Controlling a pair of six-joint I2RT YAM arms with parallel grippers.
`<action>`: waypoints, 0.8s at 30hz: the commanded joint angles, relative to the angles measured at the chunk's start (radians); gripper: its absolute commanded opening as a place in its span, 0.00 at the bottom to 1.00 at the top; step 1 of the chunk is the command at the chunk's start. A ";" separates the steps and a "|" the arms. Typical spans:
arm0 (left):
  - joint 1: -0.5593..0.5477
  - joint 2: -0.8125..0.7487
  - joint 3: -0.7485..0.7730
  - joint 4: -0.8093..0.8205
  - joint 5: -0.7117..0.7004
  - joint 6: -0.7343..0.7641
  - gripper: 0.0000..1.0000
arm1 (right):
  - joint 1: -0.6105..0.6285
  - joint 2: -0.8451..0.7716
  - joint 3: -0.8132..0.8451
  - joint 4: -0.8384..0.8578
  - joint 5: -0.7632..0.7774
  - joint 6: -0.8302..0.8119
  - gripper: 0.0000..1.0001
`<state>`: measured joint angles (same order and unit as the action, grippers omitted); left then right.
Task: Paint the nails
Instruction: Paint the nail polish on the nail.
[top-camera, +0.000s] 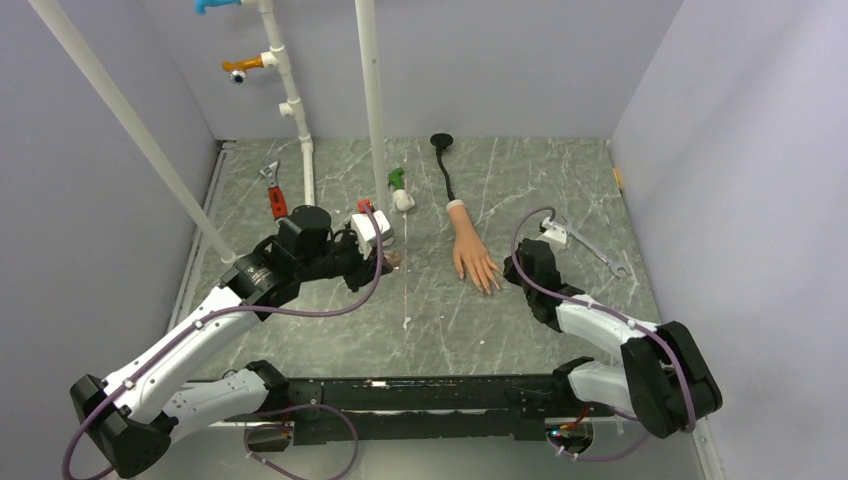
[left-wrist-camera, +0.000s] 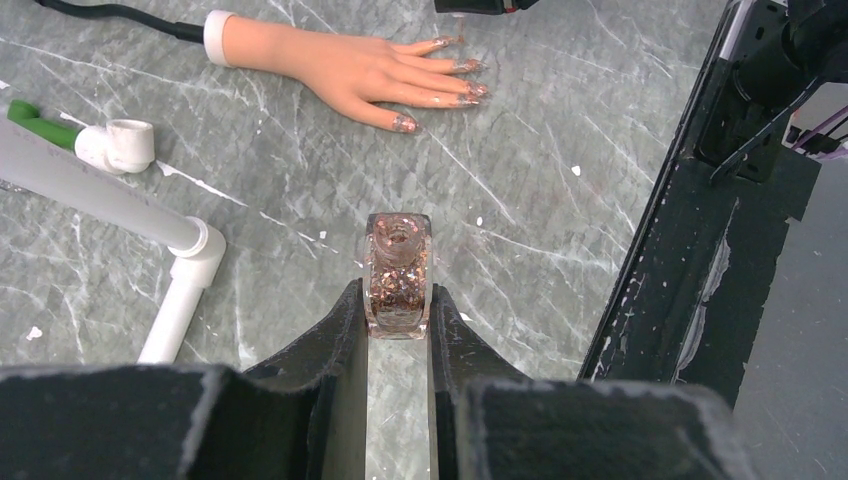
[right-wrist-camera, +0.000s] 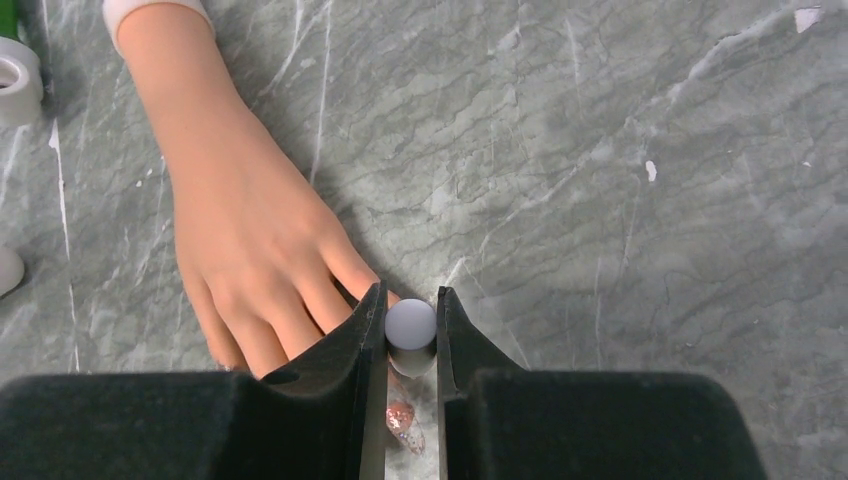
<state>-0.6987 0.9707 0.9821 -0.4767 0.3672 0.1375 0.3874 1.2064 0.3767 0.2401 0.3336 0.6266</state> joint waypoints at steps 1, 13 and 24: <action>-0.009 -0.023 0.043 0.030 -0.010 0.004 0.00 | -0.004 -0.061 -0.020 0.001 0.010 -0.019 0.00; -0.018 -0.018 0.043 0.032 -0.012 0.003 0.00 | -0.004 -0.008 0.026 0.025 0.015 -0.033 0.00; -0.022 -0.022 0.044 0.029 -0.025 0.005 0.00 | -0.003 0.066 0.110 0.035 0.010 -0.059 0.00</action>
<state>-0.7143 0.9703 0.9821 -0.4767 0.3595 0.1375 0.3874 1.2556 0.4374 0.2363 0.3344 0.5861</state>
